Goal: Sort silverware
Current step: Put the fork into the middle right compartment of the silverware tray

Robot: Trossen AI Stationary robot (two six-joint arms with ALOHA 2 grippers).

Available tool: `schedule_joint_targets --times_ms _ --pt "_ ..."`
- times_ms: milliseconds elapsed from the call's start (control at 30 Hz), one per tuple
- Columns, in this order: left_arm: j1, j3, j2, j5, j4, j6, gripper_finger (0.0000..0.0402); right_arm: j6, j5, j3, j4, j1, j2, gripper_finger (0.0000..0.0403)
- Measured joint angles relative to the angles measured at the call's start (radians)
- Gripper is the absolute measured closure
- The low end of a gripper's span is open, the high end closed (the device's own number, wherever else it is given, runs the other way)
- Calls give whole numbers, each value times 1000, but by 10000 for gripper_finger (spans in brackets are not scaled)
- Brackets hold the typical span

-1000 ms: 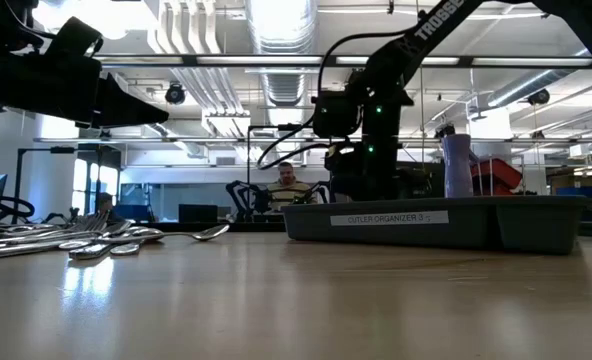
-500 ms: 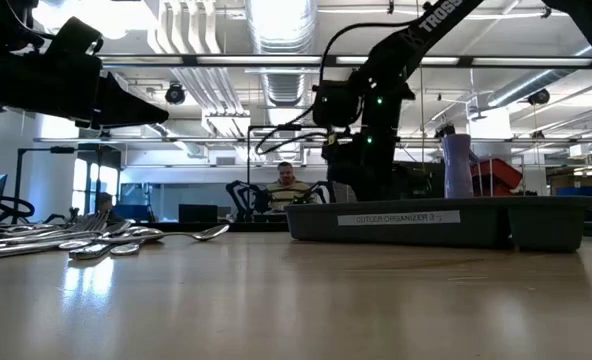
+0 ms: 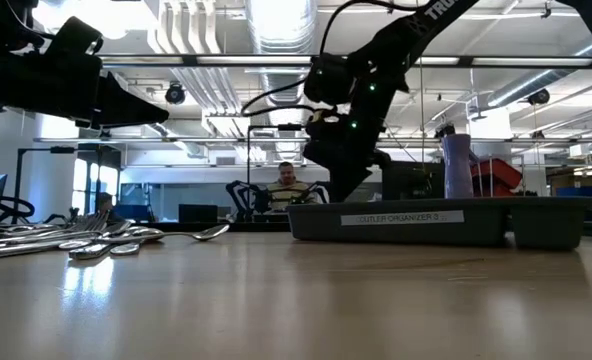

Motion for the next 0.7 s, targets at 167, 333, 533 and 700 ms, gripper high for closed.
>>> schedule_joint_targets --times_ms 167,333,533,700 --pt "0 0 1 0 0 -2 246 0 20 -2 2 -1 -1 395" --pt "0 0 1 0 0 -2 246 1 71 -2 1 0 -1 394" --pt "0 0 1 1 0 -6 246 19 84 -3 2 1 -1 385" --pt "0 0 1 1 0 -18 246 36 102 -3 3 2 -2 333"
